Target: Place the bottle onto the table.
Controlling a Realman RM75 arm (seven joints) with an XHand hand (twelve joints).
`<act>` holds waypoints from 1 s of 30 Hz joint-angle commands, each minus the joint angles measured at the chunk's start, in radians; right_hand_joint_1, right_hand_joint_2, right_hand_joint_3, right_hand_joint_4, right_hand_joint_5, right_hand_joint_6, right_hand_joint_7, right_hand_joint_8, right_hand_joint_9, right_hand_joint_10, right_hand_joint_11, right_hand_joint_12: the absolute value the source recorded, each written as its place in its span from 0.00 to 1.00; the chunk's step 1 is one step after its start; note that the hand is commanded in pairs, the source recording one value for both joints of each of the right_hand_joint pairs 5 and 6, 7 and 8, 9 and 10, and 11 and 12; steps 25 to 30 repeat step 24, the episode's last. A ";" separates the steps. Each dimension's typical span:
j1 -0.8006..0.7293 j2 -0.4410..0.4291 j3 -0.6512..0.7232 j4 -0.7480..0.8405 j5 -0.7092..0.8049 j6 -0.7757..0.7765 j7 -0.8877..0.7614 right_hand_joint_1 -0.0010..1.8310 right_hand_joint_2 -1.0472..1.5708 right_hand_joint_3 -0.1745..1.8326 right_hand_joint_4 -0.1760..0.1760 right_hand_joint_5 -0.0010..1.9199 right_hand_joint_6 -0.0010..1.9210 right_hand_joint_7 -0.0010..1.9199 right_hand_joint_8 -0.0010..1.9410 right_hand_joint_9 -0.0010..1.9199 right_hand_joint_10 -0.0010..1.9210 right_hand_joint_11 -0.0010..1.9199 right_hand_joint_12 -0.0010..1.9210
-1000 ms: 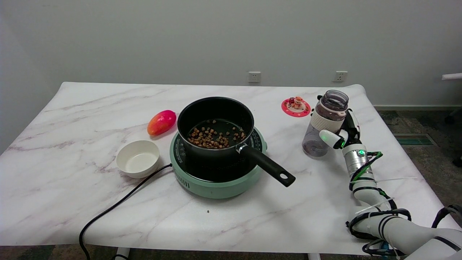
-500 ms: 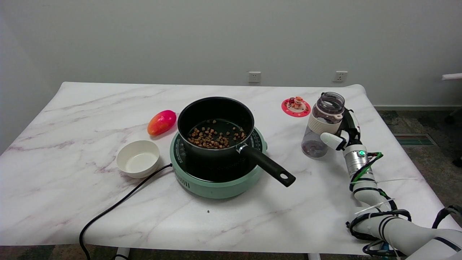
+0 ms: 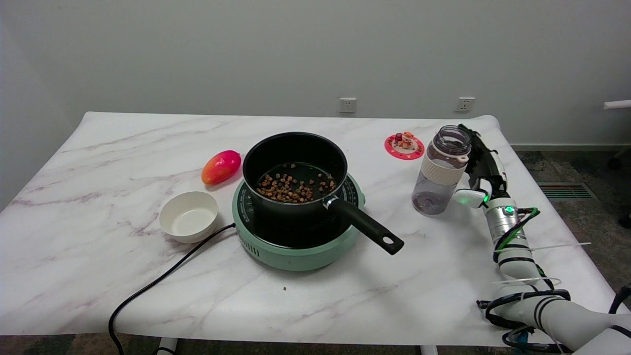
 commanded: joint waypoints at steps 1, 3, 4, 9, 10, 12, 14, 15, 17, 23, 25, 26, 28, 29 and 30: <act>-0.109 0.131 0.092 -0.005 -0.002 0.010 -0.004 0.71 0.00 0.64 0.50 0.02 0.02 0.22 0.22 0.23 0.23 0.23 0.23; -0.135 0.162 0.123 -0.005 -0.003 0.009 -0.006 0.71 0.00 0.63 0.50 0.01 0.01 0.21 0.21 0.23 0.23 0.23 0.23; -0.149 0.179 0.135 -0.005 -0.004 0.010 -0.008 0.72 0.00 0.60 0.50 0.00 0.00 0.21 0.21 0.23 0.23 0.23 0.23; -0.238 0.291 0.160 -0.003 -0.005 0.001 -0.011 0.76 0.03 0.61 0.50 0.00 0.00 0.23 0.23 0.24 0.24 0.27 0.27; -0.255 0.309 0.169 -0.004 -0.005 0.001 -0.011 0.76 0.06 0.63 0.50 0.00 0.00 0.24 0.23 0.25 0.25 0.28 0.28; -0.297 0.337 0.218 -0.006 -0.005 0.006 -0.041 0.77 0.12 0.64 0.50 0.01 0.01 0.26 0.25 0.25 0.25 0.31 0.31; -0.340 0.351 0.309 -0.013 0.004 0.002 -0.099 0.78 0.17 0.66 0.50 0.02 0.02 0.27 0.26 0.26 0.26 0.33 0.33; -0.357 0.351 0.365 -0.018 0.006 -0.003 -0.119 0.78 0.18 0.65 0.50 0.03 0.03 0.27 0.27 0.26 0.26 0.34 0.34; -0.386 0.342 0.509 -0.024 0.006 -0.017 -0.189 0.78 0.21 0.65 0.50 0.03 0.03 0.28 0.27 0.27 0.27 0.36 0.36; -0.403 0.345 0.673 -0.015 0.002 -0.077 -0.371 0.79 0.38 0.58 0.50 0.06 0.06 0.44 0.43 0.38 0.38 0.45 0.45; -0.403 0.344 0.675 -0.013 0.004 -0.079 -0.379 0.79 0.38 0.58 0.50 0.07 0.07 0.44 0.44 0.39 0.39 0.45 0.45; -0.403 0.344 0.675 -0.013 0.004 -0.079 -0.379 0.79 0.38 0.58 0.50 0.07 0.07 0.44 0.44 0.39 0.39 0.45 0.45; -0.403 0.344 0.675 -0.013 0.004 -0.079 -0.379 0.79 0.38 0.58 0.50 0.07 0.07 0.44 0.44 0.39 0.39 0.45 0.45; -0.403 0.344 0.675 -0.013 0.004 -0.079 -0.379 0.79 0.38 0.58 0.50 0.07 0.07 0.44 0.44 0.39 0.39 0.45 0.45; -0.403 0.344 0.675 -0.013 0.004 -0.079 -0.379 0.79 0.38 0.58 0.50 0.07 0.07 0.44 0.44 0.39 0.39 0.45 0.45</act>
